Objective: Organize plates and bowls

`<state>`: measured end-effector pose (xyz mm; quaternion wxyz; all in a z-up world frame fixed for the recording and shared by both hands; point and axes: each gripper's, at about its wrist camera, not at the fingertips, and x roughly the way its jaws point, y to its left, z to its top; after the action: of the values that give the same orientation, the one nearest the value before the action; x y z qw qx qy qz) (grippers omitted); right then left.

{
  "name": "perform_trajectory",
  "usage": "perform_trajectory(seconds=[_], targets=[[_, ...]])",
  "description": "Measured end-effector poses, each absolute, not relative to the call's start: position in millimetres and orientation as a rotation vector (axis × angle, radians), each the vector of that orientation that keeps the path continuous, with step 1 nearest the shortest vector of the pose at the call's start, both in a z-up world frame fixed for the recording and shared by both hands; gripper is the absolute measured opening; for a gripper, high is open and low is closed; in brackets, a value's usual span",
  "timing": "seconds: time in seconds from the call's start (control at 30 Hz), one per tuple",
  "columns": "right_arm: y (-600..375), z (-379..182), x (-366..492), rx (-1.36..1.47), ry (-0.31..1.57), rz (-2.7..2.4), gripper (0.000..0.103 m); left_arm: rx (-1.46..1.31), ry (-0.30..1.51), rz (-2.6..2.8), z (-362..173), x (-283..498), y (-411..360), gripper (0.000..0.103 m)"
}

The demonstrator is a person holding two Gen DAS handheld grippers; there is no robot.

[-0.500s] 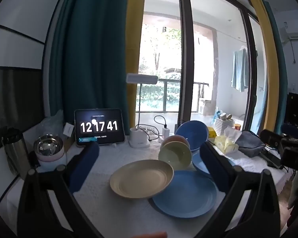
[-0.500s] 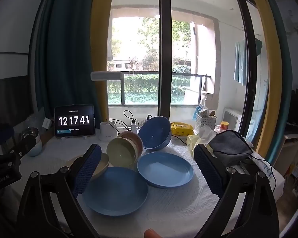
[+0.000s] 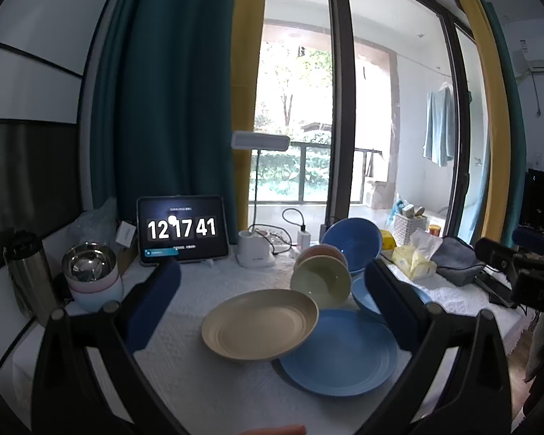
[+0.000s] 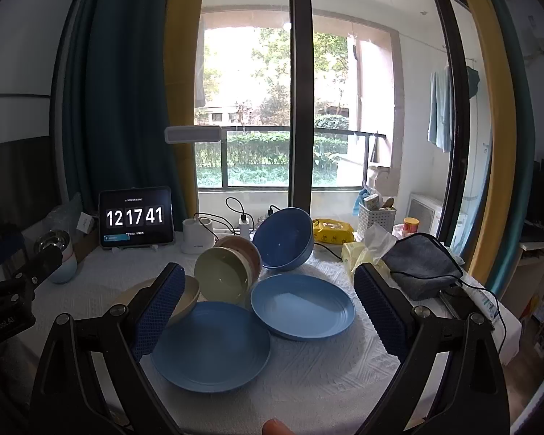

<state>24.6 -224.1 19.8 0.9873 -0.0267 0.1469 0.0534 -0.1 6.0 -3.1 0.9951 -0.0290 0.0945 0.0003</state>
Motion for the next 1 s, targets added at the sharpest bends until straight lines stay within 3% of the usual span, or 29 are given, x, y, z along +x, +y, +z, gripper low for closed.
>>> perform_trajectory(seconds=[1.0], targets=[[-219.7, 16.7, 27.6, -0.057, 0.305, 0.111, 0.097, -0.065, 0.145, 0.009, -7.6, -2.9, 4.9, 0.102]])
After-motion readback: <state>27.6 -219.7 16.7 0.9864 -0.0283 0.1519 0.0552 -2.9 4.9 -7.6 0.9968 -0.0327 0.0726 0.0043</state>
